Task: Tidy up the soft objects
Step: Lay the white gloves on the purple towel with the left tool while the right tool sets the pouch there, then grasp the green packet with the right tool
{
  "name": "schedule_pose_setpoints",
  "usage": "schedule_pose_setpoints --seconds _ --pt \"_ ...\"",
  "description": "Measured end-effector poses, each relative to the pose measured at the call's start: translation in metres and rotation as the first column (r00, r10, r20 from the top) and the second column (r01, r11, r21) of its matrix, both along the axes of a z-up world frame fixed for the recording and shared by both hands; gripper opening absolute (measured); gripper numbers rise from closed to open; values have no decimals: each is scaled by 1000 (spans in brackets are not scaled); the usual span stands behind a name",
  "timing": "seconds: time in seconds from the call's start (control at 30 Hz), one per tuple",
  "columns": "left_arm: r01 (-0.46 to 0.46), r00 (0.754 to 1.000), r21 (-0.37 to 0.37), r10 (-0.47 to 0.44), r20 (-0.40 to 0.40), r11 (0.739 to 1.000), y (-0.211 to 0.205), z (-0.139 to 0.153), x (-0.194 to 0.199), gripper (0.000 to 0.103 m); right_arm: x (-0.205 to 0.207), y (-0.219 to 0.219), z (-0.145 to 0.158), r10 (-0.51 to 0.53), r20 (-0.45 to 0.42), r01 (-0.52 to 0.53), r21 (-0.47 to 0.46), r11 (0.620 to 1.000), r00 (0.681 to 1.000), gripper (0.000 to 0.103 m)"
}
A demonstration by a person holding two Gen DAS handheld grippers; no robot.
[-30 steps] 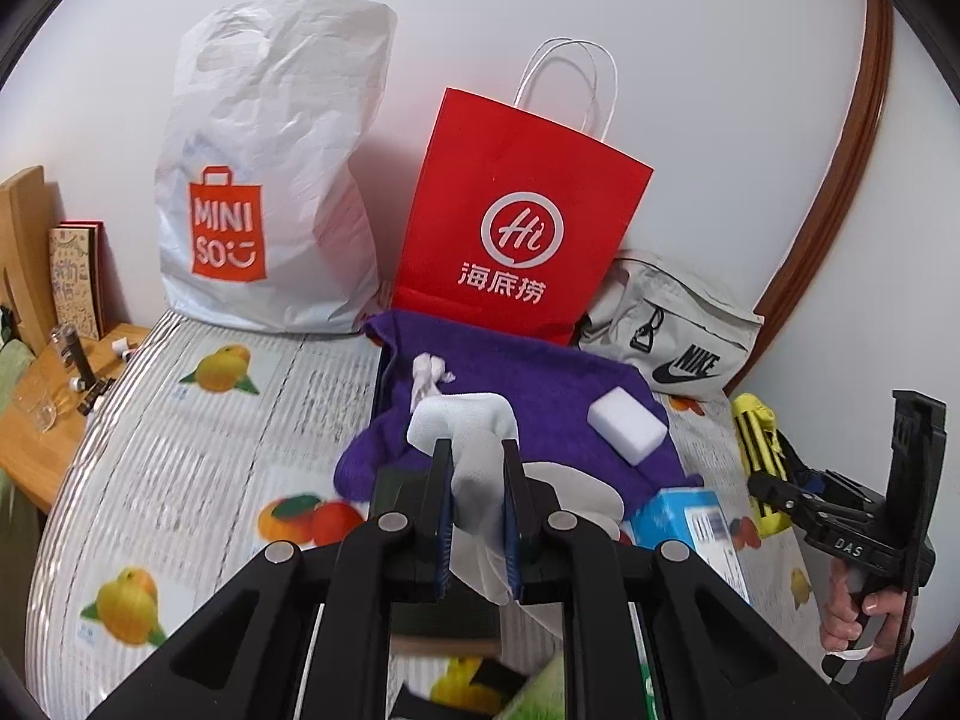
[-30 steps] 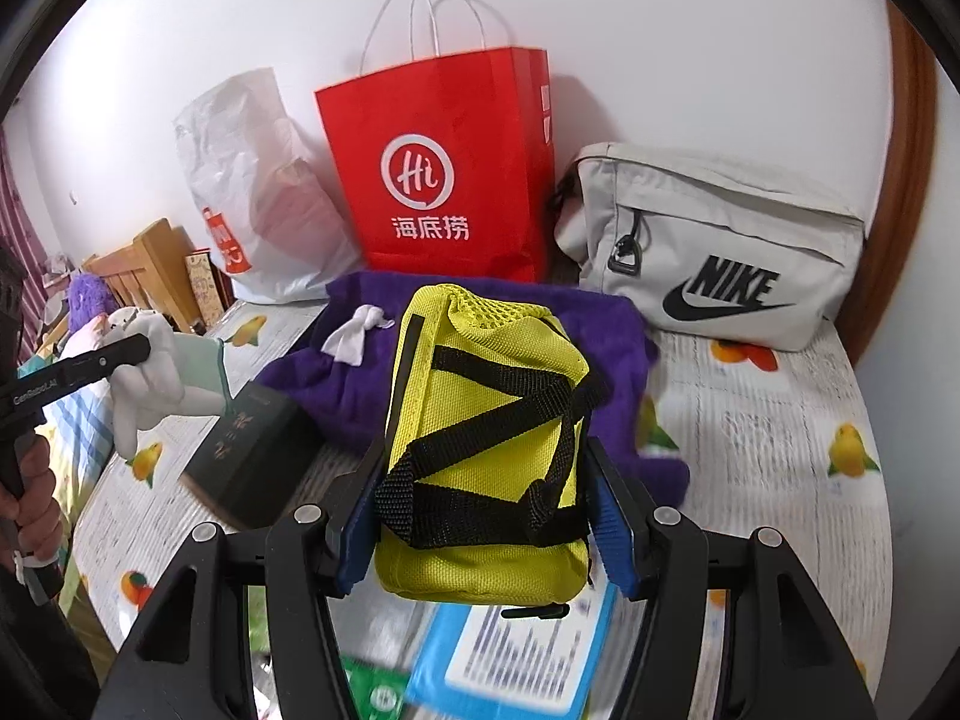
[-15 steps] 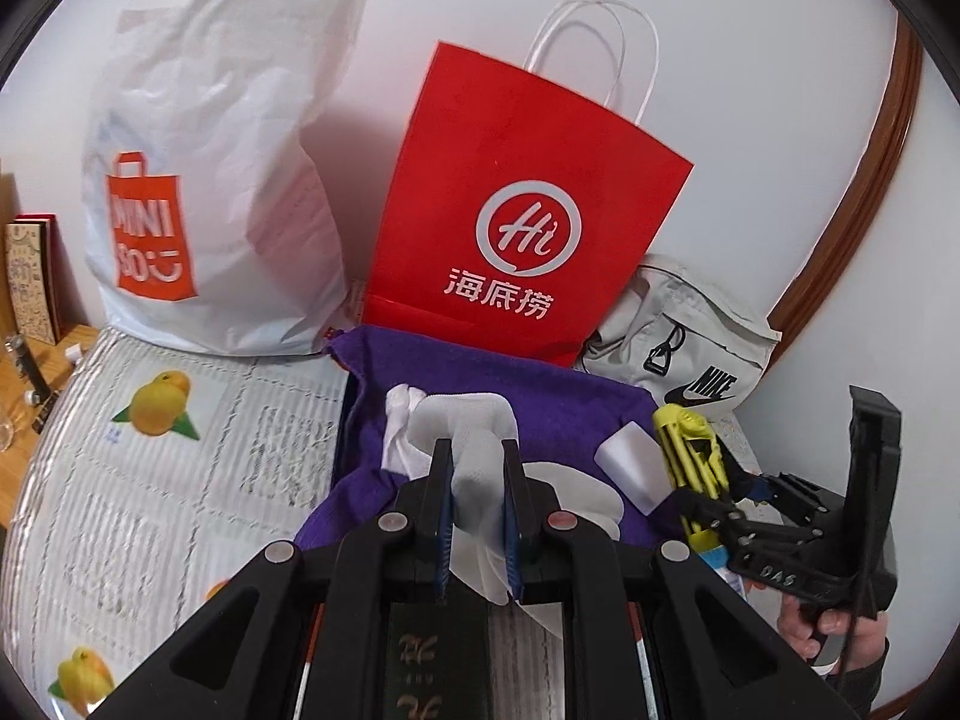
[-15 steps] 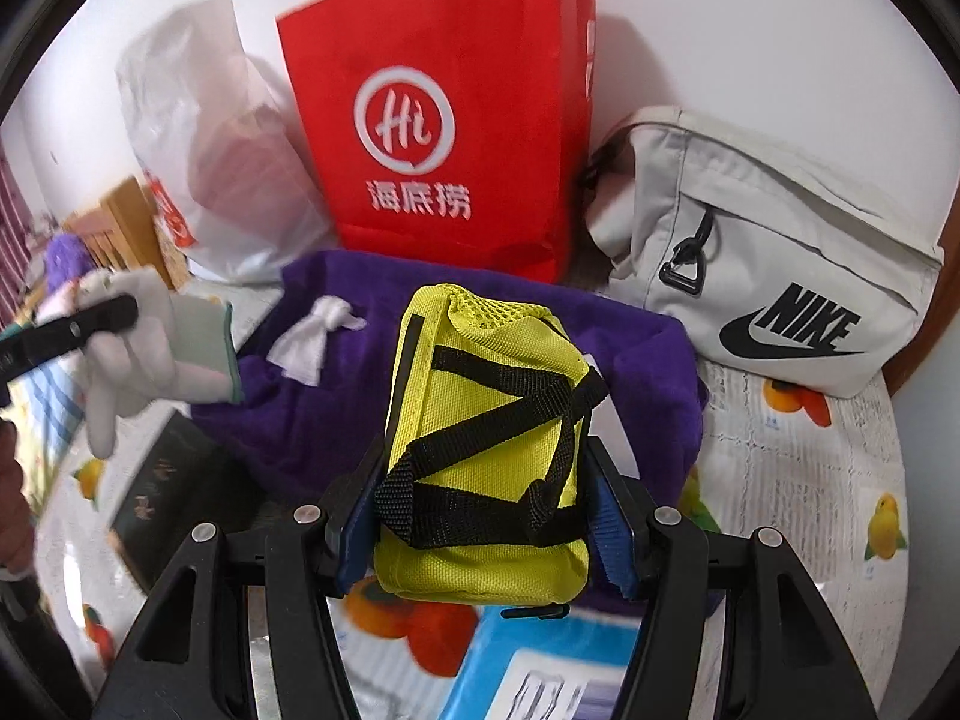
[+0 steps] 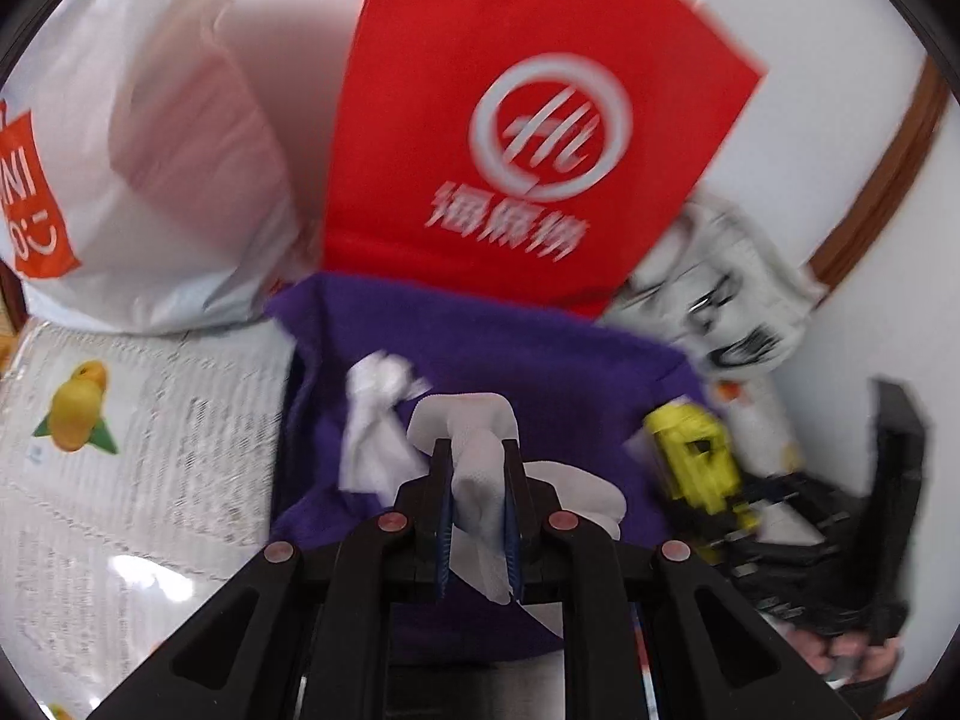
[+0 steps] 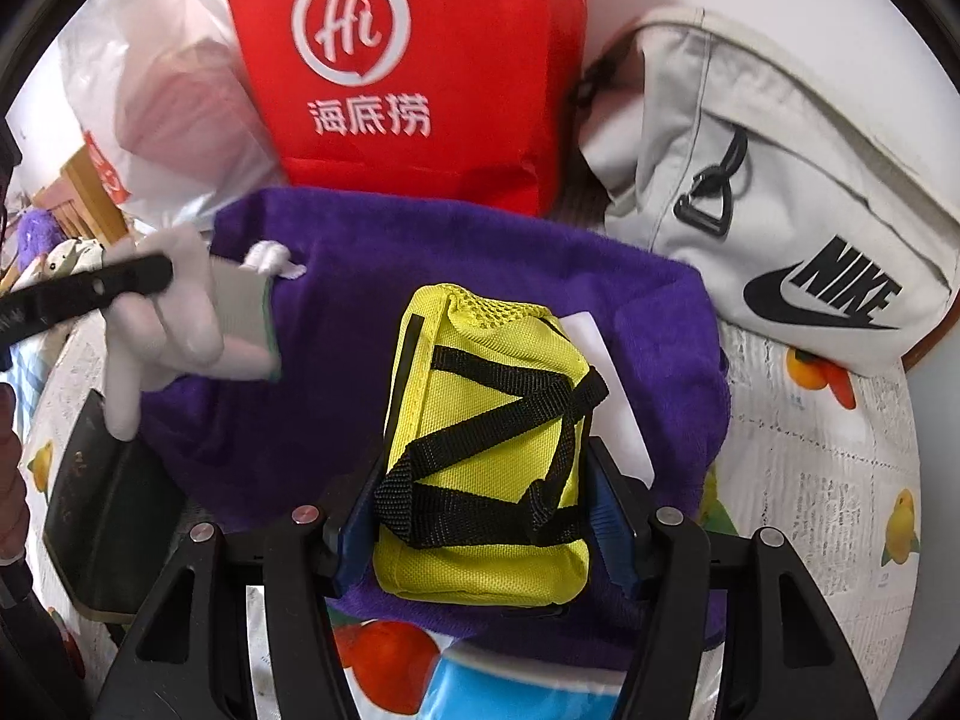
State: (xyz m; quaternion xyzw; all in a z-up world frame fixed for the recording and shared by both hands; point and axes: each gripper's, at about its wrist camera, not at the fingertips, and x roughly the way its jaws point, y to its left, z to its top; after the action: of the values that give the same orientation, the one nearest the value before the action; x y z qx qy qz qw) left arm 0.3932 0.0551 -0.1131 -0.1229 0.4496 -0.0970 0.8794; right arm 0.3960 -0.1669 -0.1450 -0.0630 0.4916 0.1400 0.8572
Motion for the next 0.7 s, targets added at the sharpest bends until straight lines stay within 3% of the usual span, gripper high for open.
schedule_pose_setpoints --seconds 0.3,0.53,0.7 --pt "-27 998 30 29 -49 999 9 -15 16 17 17 7 -6 -10 -28 10 8 1000 1000 70" --pt "-32 997 61 36 -74 998 14 -19 20 47 18 13 -2 6 -16 -5 37 999 1000 79" --pt "-53 997 51 55 -49 997 21 -10 13 56 12 13 13 2 22 -3 59 998 1000 79"
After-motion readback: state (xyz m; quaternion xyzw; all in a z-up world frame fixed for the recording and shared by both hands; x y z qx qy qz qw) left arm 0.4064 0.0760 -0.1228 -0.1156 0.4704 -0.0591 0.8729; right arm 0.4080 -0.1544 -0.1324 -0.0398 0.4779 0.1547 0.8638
